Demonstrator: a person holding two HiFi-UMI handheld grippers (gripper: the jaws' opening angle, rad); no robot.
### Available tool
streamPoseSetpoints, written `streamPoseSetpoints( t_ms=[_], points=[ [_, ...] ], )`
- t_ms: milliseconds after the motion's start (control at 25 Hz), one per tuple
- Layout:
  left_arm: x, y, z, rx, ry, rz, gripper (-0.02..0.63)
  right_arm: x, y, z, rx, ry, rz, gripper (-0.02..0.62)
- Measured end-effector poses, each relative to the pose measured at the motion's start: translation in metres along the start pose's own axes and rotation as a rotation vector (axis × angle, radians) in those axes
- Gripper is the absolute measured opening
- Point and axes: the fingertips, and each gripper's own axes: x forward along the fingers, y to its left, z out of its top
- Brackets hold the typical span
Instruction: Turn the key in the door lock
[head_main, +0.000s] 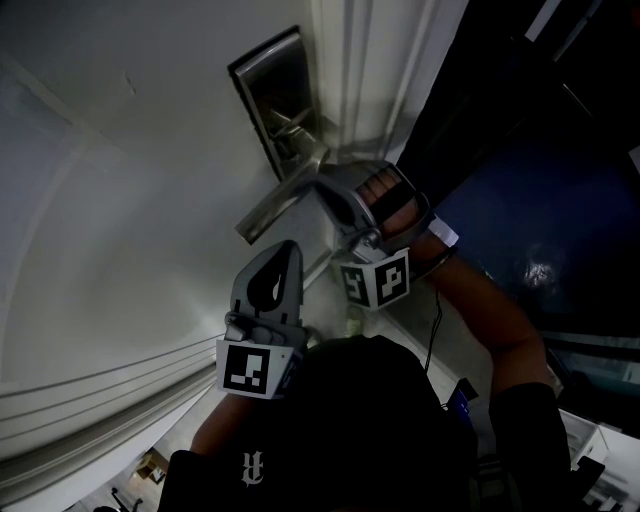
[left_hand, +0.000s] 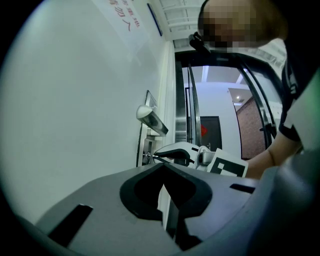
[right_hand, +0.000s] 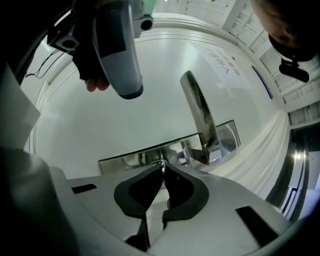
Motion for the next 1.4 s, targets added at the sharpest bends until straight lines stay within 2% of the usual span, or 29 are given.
streamPoseSetpoints(
  t_ms=[280,480,720,800,1120,1280,1400],
  points=[
    [0.0,-0.001,0.0,0.002,-0.003,-0.003,0.006,0.0,-0.003,-0.001,0.199,0.01,0.035,0.029],
    [-0.001,-0.001,0.0,0.005,-0.001,-0.002,0.006,0.001,-0.005,-0.003,0.478,0.011,0.101,0.02],
    [-0.001,0.0,-0.001,0.005,0.002,0.001,0.006,0.001,-0.006,-0.004,0.558,0.007,0.116,0.02],
    [-0.001,0.0,-0.001,0.005,0.001,0.001,0.006,0.001,-0.007,-0.005,0.624,0.006,0.123,0.02],
    [0.0,0.0,0.0,0.005,-0.005,0.0,0.006,0.002,-0.01,-0.011,1.146,-0.021,0.16,0.02],
    [0.0,-0.001,0.0,0.006,-0.004,-0.003,0.006,0.001,-0.009,-0.015,1.338,-0.031,0.176,0.02],
    [0.0,-0.001,0.0,0.005,-0.005,-0.004,0.006,0.001,-0.009,-0.018,1.532,-0.047,0.193,0.02]
  ],
)
